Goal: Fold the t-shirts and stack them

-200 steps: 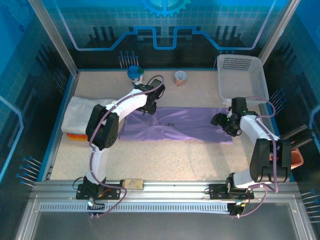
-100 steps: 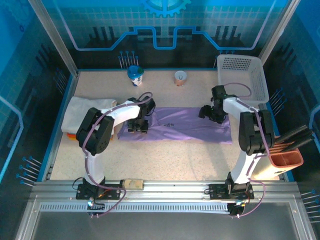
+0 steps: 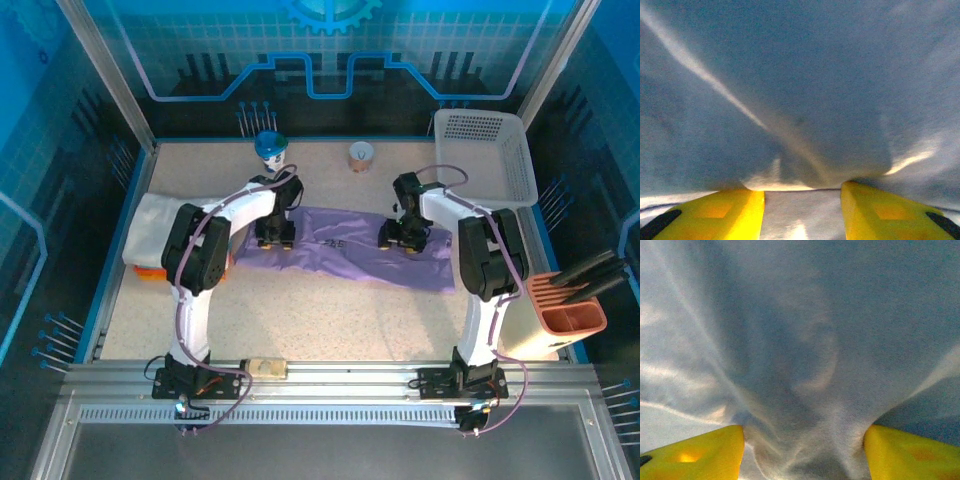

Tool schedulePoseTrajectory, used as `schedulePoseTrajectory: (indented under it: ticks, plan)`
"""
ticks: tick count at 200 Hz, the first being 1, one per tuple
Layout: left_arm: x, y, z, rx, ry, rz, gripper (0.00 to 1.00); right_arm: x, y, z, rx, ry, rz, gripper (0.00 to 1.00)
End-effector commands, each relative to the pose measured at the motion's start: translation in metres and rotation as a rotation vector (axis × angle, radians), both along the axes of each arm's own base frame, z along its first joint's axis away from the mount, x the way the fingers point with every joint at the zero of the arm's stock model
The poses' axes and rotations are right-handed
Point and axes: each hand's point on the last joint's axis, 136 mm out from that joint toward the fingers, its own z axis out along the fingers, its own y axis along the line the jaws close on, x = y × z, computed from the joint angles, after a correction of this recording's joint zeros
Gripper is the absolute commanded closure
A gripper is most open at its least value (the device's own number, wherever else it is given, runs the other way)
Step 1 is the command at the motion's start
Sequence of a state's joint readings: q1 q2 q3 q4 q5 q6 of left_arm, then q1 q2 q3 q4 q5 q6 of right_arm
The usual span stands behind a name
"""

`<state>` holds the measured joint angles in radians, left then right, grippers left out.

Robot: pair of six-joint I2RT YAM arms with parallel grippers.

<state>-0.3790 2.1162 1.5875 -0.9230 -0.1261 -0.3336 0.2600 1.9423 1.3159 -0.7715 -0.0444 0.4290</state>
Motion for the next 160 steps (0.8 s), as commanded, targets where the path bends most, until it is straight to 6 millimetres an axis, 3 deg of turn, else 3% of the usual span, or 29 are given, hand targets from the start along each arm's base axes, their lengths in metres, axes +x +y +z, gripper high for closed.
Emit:
schedulePoseTrajectory:
  ticks: [1, 43, 59, 88, 106, 128, 160]
  plan:
    - [0.011, -0.028, 0.004, -0.068, 0.019, -0.066, 0.56, -0.049, 0.026, 0.003, 0.065, 0.107, 0.025, 0.34]
    - [0.035, -0.077, -0.002, -0.108, 0.033, -0.165, 0.57, -0.114, 0.085, -0.009, 0.149, 0.152, -0.064, 0.34]
    - [0.044, -0.093, -0.004, -0.112, 0.036, -0.194, 0.57, -0.135, 0.120, -0.009, 0.223, 0.152, -0.108, 0.35]
    - [0.061, -0.115, -0.005, -0.148, 0.026, -0.223, 0.57, -0.154, 0.183, 0.013, 0.300, 0.106, -0.116, 0.32]
    - [0.067, -0.130, -0.002, -0.201, 0.017, -0.239, 0.57, -0.161, 0.210, 0.030, 0.292, 0.065, -0.073, 0.30]
    - [0.070, -0.140, 0.010, -0.228, -0.012, -0.266, 0.56, -0.157, 0.207, 0.046, 0.241, -0.014, -0.028, 0.28]
    - [0.079, -0.128, 0.059, -0.222, -0.121, -0.275, 0.51, -0.116, 0.176, 0.079, 0.184, -0.183, 0.018, 0.23]
